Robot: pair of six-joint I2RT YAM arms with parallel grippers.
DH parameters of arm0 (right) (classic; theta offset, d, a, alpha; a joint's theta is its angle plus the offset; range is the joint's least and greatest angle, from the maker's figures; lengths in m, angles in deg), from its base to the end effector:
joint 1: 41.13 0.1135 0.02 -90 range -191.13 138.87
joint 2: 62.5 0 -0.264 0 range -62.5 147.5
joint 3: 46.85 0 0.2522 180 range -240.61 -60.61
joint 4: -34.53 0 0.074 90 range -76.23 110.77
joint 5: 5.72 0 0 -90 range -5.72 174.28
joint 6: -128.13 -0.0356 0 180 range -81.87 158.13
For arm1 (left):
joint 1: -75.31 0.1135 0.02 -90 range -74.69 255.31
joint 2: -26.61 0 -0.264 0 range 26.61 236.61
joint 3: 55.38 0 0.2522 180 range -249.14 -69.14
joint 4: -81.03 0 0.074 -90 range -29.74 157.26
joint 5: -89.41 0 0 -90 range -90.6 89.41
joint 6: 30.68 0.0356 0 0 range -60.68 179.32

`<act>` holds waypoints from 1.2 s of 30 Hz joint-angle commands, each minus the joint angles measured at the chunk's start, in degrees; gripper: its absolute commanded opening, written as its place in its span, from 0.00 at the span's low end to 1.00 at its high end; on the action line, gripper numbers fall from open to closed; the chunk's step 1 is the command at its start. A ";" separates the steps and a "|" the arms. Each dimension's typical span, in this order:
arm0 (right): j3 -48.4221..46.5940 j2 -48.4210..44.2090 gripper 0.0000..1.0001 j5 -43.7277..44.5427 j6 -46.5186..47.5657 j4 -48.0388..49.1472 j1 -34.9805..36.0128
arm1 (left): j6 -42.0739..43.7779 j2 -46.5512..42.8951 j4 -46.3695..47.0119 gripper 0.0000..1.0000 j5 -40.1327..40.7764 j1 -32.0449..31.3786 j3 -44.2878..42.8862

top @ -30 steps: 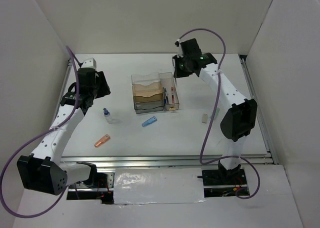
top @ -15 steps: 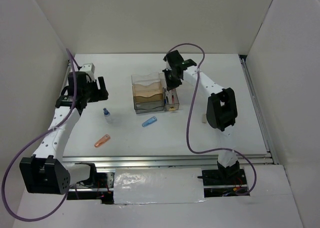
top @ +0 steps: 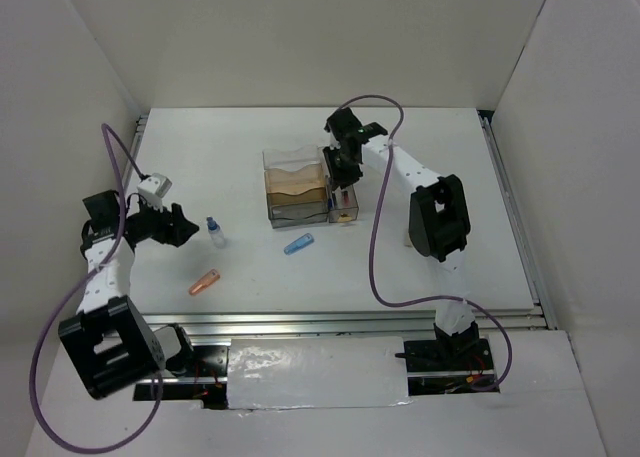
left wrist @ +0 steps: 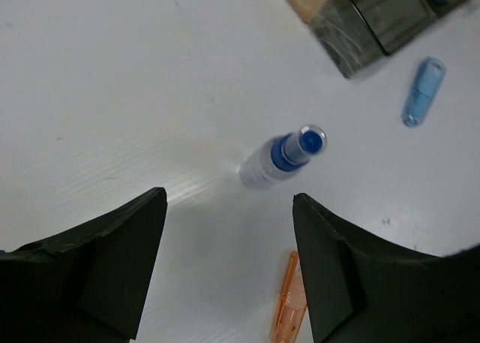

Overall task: Sort the stationery into containers
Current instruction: Place the stationery into the container, then grab a piece of stationery with the left arm

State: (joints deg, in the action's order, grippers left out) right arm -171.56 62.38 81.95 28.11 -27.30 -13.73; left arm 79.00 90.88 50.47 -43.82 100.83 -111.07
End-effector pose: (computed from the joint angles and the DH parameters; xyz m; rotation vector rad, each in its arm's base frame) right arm 0.4207 0.2197 0.2326 -0.4182 2.6463 0.2659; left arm 0.2201 0.0781 0.2506 0.2790 2.0506 -0.3723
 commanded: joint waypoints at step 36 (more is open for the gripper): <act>3.20 -8.51 0.35 -0.22 -0.26 -3.96 -1.47 | 61.06 35.59 -38.79 0.89 -32.64 5.42 -17.22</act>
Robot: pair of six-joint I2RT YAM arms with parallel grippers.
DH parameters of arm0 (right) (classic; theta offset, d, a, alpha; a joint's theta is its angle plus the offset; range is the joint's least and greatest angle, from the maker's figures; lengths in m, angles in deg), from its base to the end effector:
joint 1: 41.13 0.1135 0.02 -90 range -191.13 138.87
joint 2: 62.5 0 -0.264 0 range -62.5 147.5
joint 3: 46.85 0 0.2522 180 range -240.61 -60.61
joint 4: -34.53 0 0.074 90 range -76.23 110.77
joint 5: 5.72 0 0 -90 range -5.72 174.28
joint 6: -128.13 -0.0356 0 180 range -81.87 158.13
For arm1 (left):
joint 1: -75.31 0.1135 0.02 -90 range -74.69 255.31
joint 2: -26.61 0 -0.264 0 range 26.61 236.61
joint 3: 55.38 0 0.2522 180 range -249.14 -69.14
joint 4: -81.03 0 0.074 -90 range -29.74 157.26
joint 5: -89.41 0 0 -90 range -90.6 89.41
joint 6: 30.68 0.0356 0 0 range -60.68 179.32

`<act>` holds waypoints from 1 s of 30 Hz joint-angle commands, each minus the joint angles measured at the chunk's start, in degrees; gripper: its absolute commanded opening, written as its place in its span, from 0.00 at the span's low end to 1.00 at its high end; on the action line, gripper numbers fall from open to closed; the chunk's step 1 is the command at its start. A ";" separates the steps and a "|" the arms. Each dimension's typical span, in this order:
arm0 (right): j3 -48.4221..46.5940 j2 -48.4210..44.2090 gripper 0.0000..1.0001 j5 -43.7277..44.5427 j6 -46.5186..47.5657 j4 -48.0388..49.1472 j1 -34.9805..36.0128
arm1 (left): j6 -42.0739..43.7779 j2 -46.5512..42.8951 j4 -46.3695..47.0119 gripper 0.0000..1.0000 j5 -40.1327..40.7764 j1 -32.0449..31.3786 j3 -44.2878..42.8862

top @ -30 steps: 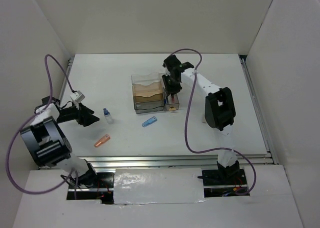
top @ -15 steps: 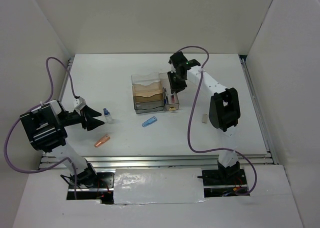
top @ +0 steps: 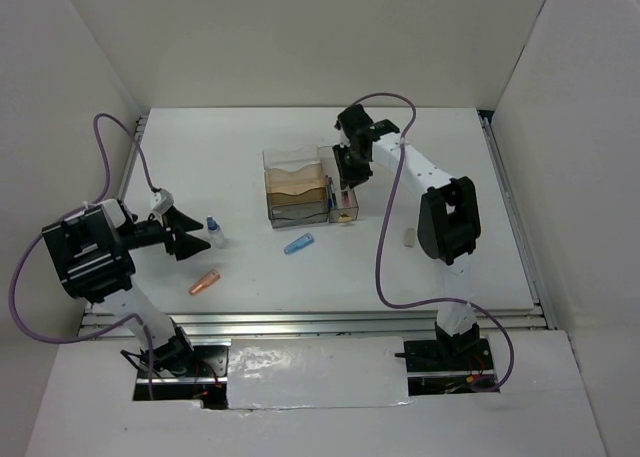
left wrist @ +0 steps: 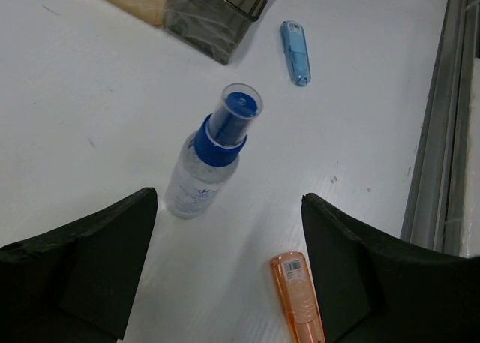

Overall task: Sort the stationery into containers
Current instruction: Grab a piece of stationery with the left arm

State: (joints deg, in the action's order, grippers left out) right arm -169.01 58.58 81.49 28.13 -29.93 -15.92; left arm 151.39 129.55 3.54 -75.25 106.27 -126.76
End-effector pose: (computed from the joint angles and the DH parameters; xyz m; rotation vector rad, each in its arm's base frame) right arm 0.4132 0.1964 0.2464 -0.3730 2.6760 0.2560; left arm 0.2464 0.1078 0.1599 0.7676 1.7855 -0.9855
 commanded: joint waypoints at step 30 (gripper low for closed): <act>4.69 -8.31 0.35 1.12 0.33 -0.28 0.98 | -42.58 -21.46 41.90 0.86 21.74 -8.37 11.31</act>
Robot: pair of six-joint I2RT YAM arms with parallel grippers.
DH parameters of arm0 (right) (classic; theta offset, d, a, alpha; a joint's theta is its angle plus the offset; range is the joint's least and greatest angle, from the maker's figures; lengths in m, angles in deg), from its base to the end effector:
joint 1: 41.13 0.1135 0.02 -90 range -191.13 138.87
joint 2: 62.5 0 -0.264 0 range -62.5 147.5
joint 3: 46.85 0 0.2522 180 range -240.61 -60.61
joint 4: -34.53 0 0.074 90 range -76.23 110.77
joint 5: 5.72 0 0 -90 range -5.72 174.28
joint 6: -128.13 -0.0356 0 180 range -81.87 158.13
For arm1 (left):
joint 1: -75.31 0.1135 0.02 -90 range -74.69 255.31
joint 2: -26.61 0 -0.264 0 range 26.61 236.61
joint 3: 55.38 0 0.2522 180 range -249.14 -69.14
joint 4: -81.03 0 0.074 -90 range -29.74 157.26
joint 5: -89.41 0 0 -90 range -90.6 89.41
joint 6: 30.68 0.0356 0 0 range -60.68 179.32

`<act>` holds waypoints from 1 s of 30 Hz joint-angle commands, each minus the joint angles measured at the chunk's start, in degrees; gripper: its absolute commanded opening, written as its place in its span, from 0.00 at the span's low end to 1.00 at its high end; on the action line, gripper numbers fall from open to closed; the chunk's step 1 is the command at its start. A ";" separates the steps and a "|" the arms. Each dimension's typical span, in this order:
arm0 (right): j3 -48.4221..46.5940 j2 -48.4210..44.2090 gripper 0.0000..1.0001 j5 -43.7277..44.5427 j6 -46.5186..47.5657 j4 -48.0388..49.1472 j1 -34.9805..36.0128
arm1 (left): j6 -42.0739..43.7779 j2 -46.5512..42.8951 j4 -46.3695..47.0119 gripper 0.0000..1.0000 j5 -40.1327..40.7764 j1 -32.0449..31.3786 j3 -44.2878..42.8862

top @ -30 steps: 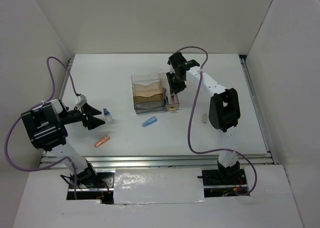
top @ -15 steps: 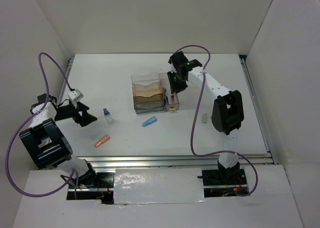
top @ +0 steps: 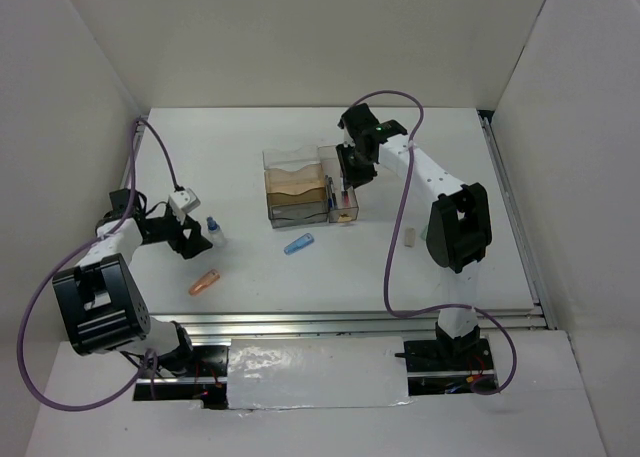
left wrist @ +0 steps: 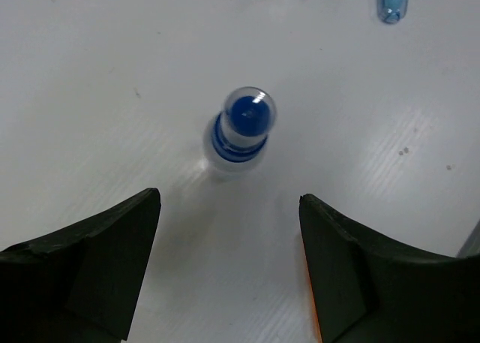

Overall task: Sort the stationery into containers
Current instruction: Grab a piece of stationery with the left arm

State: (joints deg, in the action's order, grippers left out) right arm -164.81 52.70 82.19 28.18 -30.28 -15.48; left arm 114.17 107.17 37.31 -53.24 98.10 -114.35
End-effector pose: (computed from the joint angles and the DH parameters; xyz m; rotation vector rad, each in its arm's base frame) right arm 0.3922 0.1898 0.2677 -0.3777 2.6503 0.2502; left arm 0.2425 0.0712 0.1943 0.8341 2.0428 -0.5447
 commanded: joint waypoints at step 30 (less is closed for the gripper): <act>1.63 -1.38 0.33 -1.52 0.64 -0.02 -0.69 | -1.84 10.76 3.94 0.50 -0.80 -8.28 -10.86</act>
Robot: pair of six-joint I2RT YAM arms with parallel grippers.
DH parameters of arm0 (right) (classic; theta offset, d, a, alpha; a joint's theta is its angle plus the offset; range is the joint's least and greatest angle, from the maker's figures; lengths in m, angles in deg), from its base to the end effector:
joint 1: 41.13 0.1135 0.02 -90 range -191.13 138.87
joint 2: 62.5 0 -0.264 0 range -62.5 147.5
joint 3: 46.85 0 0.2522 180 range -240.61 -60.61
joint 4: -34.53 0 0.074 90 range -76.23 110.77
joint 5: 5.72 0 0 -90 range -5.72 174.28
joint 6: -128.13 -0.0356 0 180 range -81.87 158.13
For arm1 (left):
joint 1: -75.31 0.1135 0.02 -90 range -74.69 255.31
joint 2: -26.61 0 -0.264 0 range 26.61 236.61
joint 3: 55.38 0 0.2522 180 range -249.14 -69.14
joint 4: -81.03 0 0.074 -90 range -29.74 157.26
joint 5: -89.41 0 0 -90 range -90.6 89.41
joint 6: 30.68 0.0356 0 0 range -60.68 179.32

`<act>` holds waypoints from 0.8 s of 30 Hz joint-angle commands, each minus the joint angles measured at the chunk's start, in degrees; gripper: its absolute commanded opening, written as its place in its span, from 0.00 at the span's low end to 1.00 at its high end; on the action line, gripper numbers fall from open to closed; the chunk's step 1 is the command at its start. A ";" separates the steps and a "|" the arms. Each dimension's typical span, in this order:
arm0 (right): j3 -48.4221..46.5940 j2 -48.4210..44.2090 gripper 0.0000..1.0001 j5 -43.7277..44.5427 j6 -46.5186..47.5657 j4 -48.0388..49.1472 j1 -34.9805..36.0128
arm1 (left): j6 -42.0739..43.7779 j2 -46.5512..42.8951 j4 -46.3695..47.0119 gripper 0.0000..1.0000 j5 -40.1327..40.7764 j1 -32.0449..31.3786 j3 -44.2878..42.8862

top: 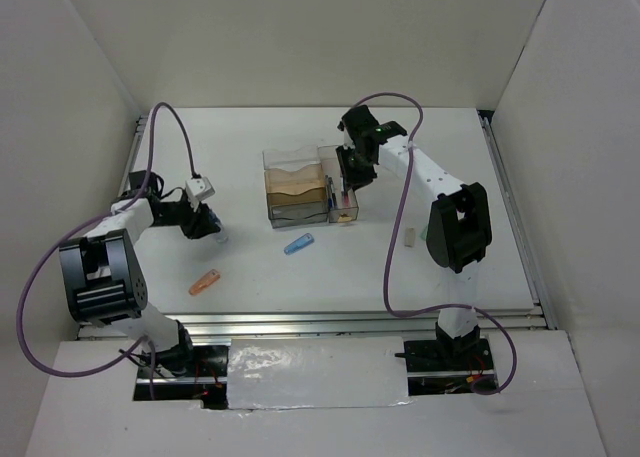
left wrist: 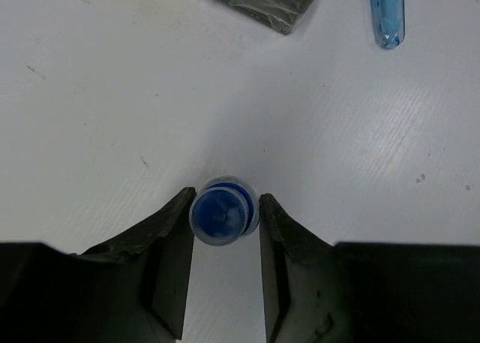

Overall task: Sort the stationery into containers
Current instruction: Grab a piece of stationery with the left arm

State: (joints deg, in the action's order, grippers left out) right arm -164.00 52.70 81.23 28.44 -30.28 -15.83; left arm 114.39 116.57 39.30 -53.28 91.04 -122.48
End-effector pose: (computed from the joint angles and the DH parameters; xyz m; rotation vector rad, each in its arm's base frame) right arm 0.3920 0.1874 0.2635 -0.3829 2.6661 0.2638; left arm 0.2899 0.0522 0.1932 0.9717 1.9888 -0.6007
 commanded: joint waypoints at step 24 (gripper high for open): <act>5.31 -4.10 0.32 -2.66 0.82 1.04 -1.39 | -21.32 30.10 -22.84 0.17 45.65 -12.38 -42.54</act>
State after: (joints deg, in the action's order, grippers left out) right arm -159.41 52.37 78.98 28.83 -29.93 -16.92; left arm 95.70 144.81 17.94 -10.57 79.89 -165.08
